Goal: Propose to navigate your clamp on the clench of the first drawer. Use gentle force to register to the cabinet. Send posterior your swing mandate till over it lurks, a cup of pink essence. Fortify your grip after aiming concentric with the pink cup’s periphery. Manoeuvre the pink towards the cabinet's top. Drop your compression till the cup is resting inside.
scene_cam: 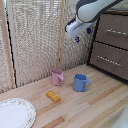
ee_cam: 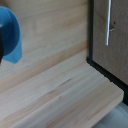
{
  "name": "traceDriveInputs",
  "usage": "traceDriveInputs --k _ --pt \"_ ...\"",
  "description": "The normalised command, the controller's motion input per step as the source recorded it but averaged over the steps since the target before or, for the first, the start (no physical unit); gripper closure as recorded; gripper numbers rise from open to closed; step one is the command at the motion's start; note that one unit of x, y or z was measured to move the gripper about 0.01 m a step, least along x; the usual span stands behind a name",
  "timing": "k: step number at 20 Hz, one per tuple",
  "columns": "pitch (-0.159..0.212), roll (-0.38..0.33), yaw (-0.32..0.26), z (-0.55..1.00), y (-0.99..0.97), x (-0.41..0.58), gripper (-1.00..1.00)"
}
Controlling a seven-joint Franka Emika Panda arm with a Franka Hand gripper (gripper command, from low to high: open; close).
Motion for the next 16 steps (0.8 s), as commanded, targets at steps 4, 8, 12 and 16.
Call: traceDriveInputs --k 4,8,12,16 --pt "0.0 -0.375 0.067 0.0 -0.21 -0.081 -1.0" --pt "-0.001 -0.375 0.074 0.0 -0.21 -0.11 -1.0" --pt "-0.008 -0.375 0.089 0.0 -0.22 -0.158 -1.0" --pt "-0.003 -0.375 0.092 0.0 -0.22 -0.183 -1.0"
